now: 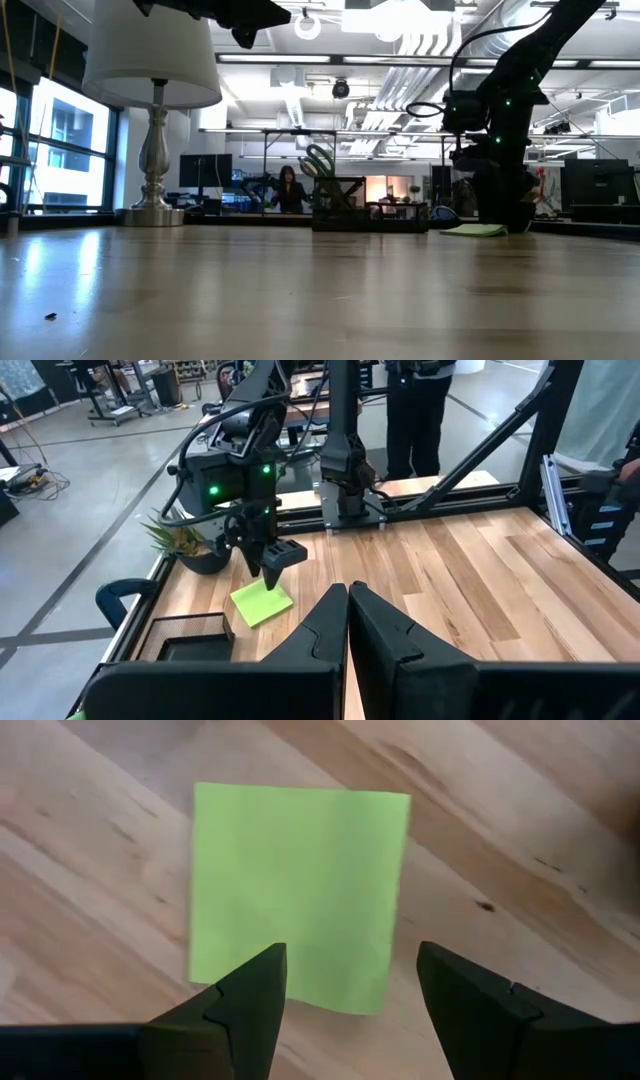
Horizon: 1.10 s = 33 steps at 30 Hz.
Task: Pick and place office supplies into organizer
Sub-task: Put the green sticky notes into the black desk organizer
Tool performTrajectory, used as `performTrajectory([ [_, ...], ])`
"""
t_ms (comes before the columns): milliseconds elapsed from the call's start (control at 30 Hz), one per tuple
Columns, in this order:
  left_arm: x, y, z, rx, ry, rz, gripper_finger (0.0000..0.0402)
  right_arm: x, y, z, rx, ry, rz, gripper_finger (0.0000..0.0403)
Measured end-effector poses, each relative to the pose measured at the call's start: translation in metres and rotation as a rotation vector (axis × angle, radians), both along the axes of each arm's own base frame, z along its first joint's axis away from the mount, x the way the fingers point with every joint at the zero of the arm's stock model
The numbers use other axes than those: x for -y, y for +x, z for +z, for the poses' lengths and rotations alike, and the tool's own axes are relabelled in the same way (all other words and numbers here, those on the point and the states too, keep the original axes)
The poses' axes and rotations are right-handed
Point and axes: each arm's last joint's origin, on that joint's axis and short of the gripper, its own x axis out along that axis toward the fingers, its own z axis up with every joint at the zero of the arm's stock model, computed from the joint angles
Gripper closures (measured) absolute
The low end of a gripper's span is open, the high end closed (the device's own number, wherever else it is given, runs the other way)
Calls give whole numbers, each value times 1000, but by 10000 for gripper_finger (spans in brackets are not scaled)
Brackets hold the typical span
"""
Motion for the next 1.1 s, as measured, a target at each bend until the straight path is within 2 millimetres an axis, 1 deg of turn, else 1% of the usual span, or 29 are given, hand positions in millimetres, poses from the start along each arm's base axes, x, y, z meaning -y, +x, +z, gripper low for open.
performTrajectory([
  [233, 0, 0, 0, 0, 0, 0, 401, 0, 2, -1, 50, 10, 20, 183],
  [367, 0, 0, 0, 0, 0, 0, 401, -6, -4, -17, 66, 10, 23, 183],
  [500, 0, 0, 0, 1, 0, 1, 401, -9, -7, -24, 78, -9, 32, 183],
  [700, 0, 0, 2, 17, 8, 2, 401, -5, -2, -19, 102, -26, 75, 183],
  [833, 0, 0, 1, 11, 5, 2, 401, -4, 5, -14, 178, -10, 116, 184],
  [967, 0, 0, 0, 1, 0, 2, 401, -9, 10, -14, 194, 4, 163, 205],
  [1100, 0, 0, -1, -6, -3, 2, 401, -16, 15, -13, 247, 70, 216, 247],
])
